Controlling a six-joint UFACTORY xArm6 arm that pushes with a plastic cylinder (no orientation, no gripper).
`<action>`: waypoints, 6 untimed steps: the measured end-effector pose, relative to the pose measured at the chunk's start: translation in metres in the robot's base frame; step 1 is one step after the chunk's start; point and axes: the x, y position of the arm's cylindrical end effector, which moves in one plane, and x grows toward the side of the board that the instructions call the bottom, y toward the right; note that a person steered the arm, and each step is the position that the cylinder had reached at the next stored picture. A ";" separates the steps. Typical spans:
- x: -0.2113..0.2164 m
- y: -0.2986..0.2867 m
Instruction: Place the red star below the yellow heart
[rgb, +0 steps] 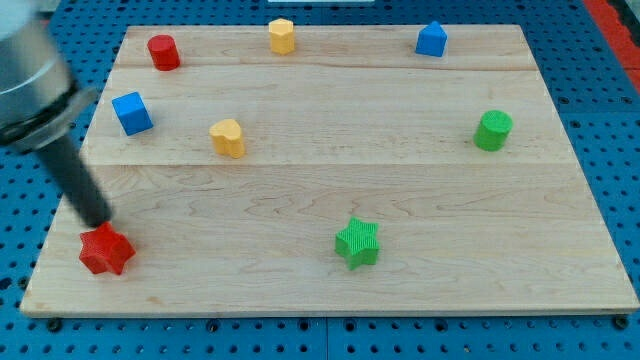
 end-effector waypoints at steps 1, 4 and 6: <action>0.064 -0.010; 0.005 0.009; -0.031 0.081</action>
